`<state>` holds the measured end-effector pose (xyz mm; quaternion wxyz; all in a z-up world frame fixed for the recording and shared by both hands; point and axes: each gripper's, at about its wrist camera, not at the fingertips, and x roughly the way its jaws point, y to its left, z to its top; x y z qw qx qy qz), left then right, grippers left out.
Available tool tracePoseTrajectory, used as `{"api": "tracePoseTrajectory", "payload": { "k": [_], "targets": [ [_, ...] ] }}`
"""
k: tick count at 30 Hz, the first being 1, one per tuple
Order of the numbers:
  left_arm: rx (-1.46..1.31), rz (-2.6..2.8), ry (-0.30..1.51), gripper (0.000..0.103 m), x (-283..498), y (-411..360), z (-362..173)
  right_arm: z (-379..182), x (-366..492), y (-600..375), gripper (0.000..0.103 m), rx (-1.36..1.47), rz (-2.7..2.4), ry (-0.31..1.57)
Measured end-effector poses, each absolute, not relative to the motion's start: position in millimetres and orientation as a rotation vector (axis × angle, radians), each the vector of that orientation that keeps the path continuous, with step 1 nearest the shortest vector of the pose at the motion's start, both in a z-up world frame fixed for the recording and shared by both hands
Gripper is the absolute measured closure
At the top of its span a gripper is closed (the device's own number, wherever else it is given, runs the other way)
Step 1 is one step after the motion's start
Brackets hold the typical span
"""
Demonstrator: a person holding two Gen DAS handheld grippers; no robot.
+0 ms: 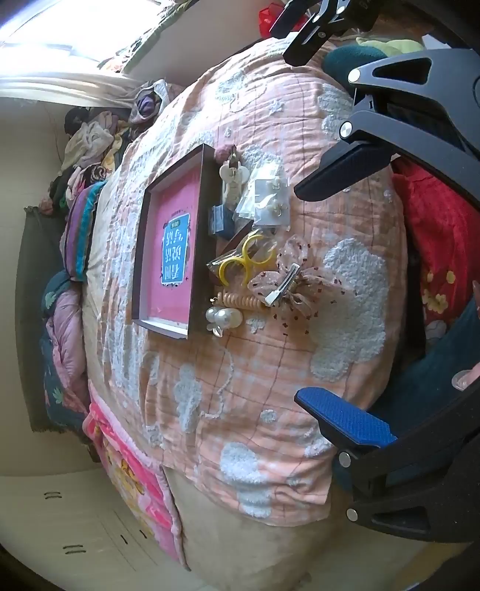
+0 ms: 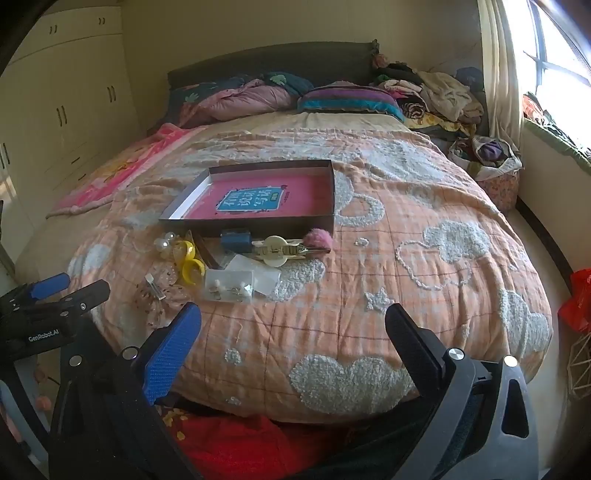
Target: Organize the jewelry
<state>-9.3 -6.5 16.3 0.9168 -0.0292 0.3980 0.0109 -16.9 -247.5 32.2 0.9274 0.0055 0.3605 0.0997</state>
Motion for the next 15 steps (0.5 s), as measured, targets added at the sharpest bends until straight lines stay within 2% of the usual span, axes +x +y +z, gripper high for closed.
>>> {"api": "tracePoseTrajectory", "payload": {
  "k": [15],
  "targets": [
    [-0.053,0.02,0.819,0.009,-9.5,-10.1,16.5,31.6,-16.2,-250.2,0.004,0.011,0.216,0.734]
  ]
}}
